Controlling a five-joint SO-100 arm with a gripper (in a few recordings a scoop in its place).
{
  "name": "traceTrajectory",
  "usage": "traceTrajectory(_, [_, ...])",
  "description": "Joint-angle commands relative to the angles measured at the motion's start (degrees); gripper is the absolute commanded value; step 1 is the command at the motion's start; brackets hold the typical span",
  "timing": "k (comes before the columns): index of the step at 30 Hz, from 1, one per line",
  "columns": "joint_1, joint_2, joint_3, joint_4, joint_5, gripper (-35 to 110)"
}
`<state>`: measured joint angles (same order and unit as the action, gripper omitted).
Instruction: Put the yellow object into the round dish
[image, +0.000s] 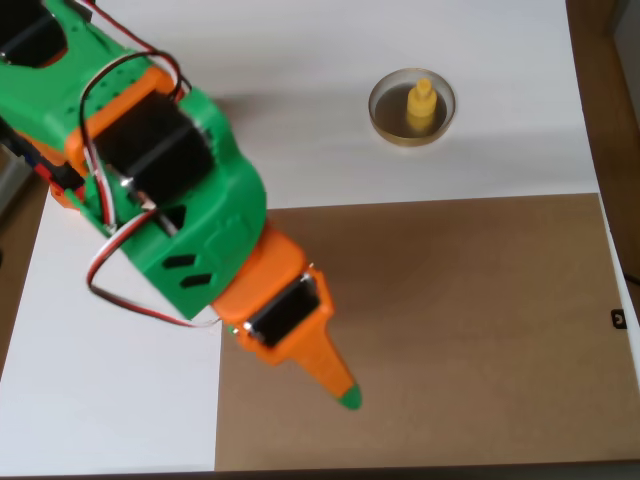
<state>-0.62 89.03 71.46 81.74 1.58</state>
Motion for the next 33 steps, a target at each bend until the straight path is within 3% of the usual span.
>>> traceTrajectory(1, [1.9,5.6,-0.2,-0.4,1.1,25])
traceTrajectory(18, [10.4,12.6,10.7,-5.5,1.0,24])
traceTrajectory(33, [13.4,22.9,30.2,-15.4,2.0,24])
